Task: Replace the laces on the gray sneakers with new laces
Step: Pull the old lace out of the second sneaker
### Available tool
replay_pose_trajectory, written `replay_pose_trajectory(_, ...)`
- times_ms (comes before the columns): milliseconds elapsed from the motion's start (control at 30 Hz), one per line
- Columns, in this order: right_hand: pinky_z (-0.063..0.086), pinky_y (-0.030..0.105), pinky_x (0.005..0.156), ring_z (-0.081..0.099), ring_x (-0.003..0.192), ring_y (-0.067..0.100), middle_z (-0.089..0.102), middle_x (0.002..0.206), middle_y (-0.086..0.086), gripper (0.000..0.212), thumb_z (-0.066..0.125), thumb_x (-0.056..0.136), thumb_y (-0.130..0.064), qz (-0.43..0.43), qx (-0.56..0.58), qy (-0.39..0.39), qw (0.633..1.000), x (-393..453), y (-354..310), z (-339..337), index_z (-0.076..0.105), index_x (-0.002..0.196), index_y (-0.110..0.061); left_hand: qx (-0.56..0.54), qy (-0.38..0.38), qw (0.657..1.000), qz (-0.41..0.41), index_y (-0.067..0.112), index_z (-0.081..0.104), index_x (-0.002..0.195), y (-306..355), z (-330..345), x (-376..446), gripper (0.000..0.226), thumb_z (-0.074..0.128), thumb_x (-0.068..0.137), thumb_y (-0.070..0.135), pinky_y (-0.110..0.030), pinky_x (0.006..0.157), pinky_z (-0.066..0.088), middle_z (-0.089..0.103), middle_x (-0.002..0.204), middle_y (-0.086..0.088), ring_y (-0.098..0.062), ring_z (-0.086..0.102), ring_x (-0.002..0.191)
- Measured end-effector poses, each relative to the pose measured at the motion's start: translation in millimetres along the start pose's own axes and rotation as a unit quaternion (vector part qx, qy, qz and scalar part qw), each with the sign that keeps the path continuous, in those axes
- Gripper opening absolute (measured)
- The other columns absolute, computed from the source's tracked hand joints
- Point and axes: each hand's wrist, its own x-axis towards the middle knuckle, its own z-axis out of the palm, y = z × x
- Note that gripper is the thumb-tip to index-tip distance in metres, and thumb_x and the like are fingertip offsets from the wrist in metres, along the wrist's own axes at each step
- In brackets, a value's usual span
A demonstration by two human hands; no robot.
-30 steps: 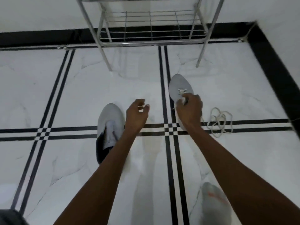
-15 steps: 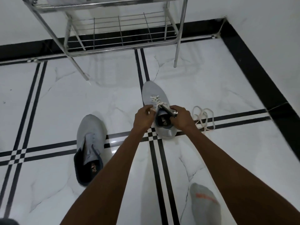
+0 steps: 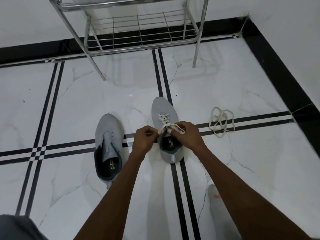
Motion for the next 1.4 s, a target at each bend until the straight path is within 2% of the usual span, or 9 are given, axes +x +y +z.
replay_pose_trajectory(233, 0.042, 0.022, 0.072, 0.064, 0.092, 0.018, 0.072, 0.1, 0.003, 0.042, 0.09, 0.07, -0.025, -0.001, -0.052, -0.032, 0.998, 11, 7, -2, 0.074, 0.106, -0.01, 0.047, 0.198, 0.979, -0.017, 0.012, 0.055, 0.091, 0, -29, 13, 0.009, 0.056, 0.099, 0.017, -0.03, 0.07, 0.052, 0.075, 0.093, -0.005, -0.024, 0.07, 0.09)
replay_pose_trajectory(400, 0.053, 0.024, 0.075, 0.067, 0.088, 0.012, 0.074, 0.096, -0.004, 0.036, 0.083, 0.078, -0.041, -0.002, 0.027, -0.033, 0.999, 13, -1, 2, 0.075, 0.103, -0.016, 0.092, 0.334, 0.937, -0.039, 0.005, 0.066, 0.106, 0, -47, 14, 0.023, 0.059, 0.097, 0.026, -0.028, 0.077, 0.045, 0.071, 0.102, -0.008, -0.023, 0.064, 0.091)
replay_pose_trajectory(567, 0.047, 0.018, 0.07, 0.067, 0.084, 0.01, 0.074, 0.093, -0.005, 0.031, 0.081, 0.08, -0.038, 0.01, 0.03, -0.015, 0.999, 18, -11, 5, 0.075, 0.101, -0.016, 0.203, 0.291, 0.933, 0.067, 0.009, 0.064, 0.124, -7, -22, 7, 0.042, 0.073, 0.088, 0.03, -0.041, 0.1, 0.041, 0.062, 0.126, -0.014, -0.035, 0.051, 0.121)
replay_pose_trajectory(700, 0.049, 0.021, 0.068, 0.065, 0.081, 0.01, 0.073, 0.09, -0.003, 0.019, 0.076, 0.087, -0.031, 0.042, 0.092, -0.01, 0.995, 20, -14, 3, 0.075, 0.097, -0.015, 0.161, 0.244, 0.947, 0.134, 0.016, 0.065, 0.112, 1, 9, -5, 0.028, 0.073, 0.089, 0.031, -0.035, 0.094, 0.046, 0.062, 0.114, -0.005, -0.025, 0.054, 0.109)
replay_pose_trajectory(800, 0.053, 0.028, 0.061, 0.064, 0.073, 0.015, 0.074, 0.088, 0.005, 0.011, 0.07, 0.092, -0.024, 0.081, 0.182, 0.015, 0.98, 22, -16, -5, 0.071, 0.093, -0.013, 0.073, 0.158, 0.983, 0.064, 0.016, 0.066, 0.094, 5, 25, -10, 0.031, 0.072, 0.09, 0.045, -0.035, 0.076, 0.057, 0.068, 0.087, 0.002, -0.013, 0.065, 0.082)
replay_pose_trajectory(1000, 0.058, 0.034, 0.063, 0.069, 0.076, 0.022, 0.071, 0.095, 0.018, 0.017, 0.066, 0.094, -0.019, 0.185, 0.327, 0.115, 0.92, 38, -3, -30, 0.065, 0.105, -0.006, 0.034, 0.114, 0.993, -0.016, 0.009, 0.07, 0.097, 0, 31, 2, 0.027, 0.077, 0.088, 0.035, -0.032, 0.08, 0.057, 0.07, 0.087, 0.0, -0.017, 0.067, 0.085)
replay_pose_trajectory(1133, 0.047, 0.04, 0.102, 0.058, 0.121, 0.031, 0.06, 0.127, 0.021, 0.078, 0.076, 0.084, -0.046, 0.135, -0.019, 0.123, 0.983, 36, 12, -37, 0.047, 0.139, 0.001, 0.018, 0.163, 0.987, 0.002, 0.014, 0.055, 0.106, 3, 28, -2, 0.041, 0.08, 0.084, 0.038, -0.041, 0.076, 0.059, 0.065, 0.085, -0.001, -0.019, 0.066, 0.081)
replay_pose_trajectory(1267, 0.052, 0.024, 0.072, 0.069, 0.083, 0.014, 0.072, 0.093, 0.002, 0.036, 0.084, 0.076, -0.038, -0.003, -0.032, 0.019, 0.999, 13, -9, -25, 0.072, 0.097, -0.012, 0.098, 0.121, 0.984, 0.09, 0.016, 0.054, 0.1, -1, 29, -13, 0.04, 0.085, 0.081, 0.031, -0.026, 0.069, 0.055, 0.063, 0.086, 0.0, -0.015, 0.063, 0.077)
replay_pose_trajectory(1400, 0.054, 0.033, 0.072, 0.063, 0.078, 0.016, 0.067, 0.086, 0.001, 0.029, 0.081, 0.079, -0.035, -0.098, -0.137, -0.007, 0.986, 4, -11, 3, 0.068, 0.091, -0.012, 0.172, 0.129, 0.969, 0.118, 0.015, 0.06, 0.094, 0, 36, -10, 0.025, 0.082, 0.082, 0.021, -0.03, 0.074, 0.057, 0.066, 0.086, 0.0, -0.015, 0.063, 0.078)
